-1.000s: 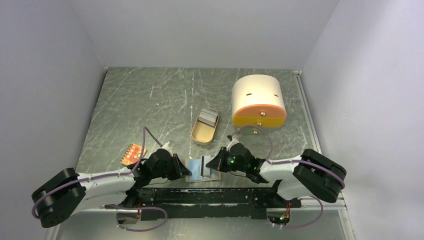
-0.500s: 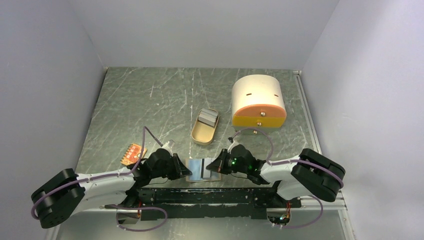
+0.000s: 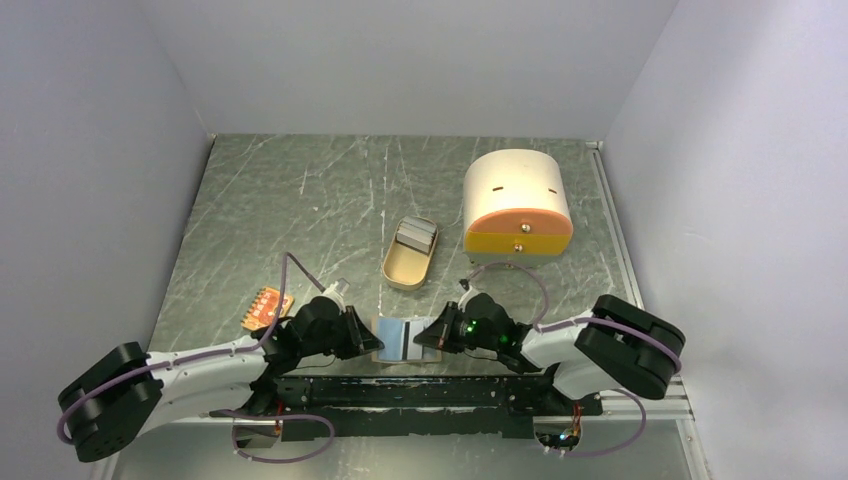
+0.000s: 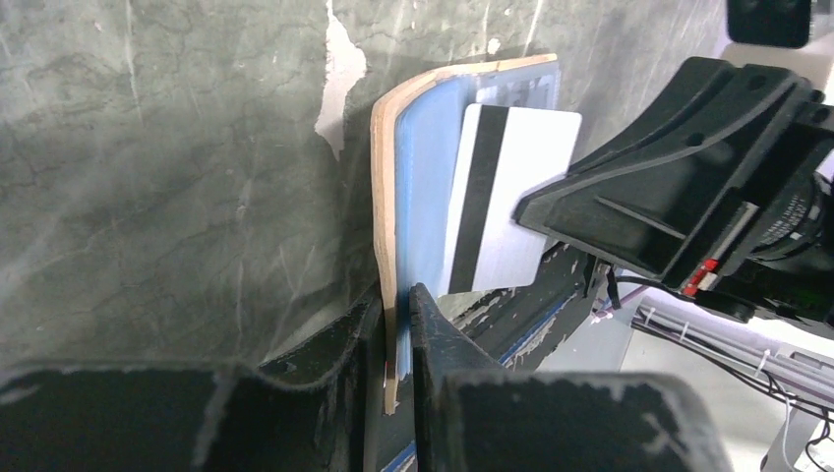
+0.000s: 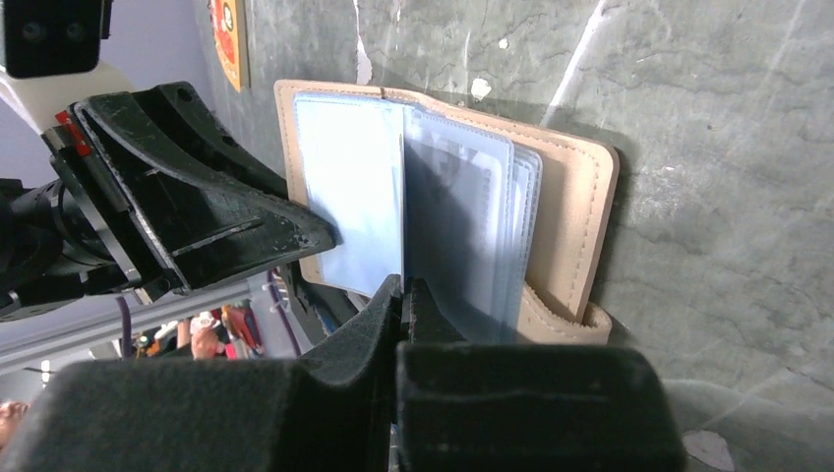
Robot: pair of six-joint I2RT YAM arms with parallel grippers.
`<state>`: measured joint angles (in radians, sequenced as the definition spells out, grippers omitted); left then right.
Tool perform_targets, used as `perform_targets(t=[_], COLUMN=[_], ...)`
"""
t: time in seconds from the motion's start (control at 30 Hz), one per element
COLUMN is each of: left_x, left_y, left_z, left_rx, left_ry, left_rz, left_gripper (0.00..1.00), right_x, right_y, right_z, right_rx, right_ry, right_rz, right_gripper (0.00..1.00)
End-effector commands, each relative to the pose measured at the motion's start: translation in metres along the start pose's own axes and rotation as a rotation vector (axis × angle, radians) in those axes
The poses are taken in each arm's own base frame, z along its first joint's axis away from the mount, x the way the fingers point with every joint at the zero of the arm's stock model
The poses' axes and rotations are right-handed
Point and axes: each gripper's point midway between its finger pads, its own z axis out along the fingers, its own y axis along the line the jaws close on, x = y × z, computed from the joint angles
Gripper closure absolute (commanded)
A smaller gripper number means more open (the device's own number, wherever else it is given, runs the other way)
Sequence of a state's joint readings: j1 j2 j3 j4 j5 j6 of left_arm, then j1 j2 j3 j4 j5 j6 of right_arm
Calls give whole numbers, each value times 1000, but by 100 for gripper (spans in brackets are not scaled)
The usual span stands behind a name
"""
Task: Put the credit cards into the card holder
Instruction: Insert the credit card into the card holder.
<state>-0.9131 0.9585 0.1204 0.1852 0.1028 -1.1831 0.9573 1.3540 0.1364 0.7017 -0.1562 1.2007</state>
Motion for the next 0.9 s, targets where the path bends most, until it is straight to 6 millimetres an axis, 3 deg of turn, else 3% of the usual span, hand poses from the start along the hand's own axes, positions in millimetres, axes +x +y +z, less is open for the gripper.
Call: perform_targets(t=[0.0,0.33,0.57,0.7,0.87], left_x=[-2,1,2,4,3], left_y=[-4,-2,-1,0,1], left_z=[-3,1,2,2,1], left_rx=[15,7,0,1,2], left_ry=[-9,12,18,28,20], left_rz=[1,5,9,6,2], left_gripper=[81,81,80,81,80], right_x=[5,11,8,8,8], right_y=[5,6,1,-9,-17], right_z=[2,3,7,5,0], right_rx=[-41,-87,-65,-15,23], right_ry=[21,46,43,45,32], right_rz=[14,-6,-33,-33,-29], right_gripper=[100,97,84,66,64])
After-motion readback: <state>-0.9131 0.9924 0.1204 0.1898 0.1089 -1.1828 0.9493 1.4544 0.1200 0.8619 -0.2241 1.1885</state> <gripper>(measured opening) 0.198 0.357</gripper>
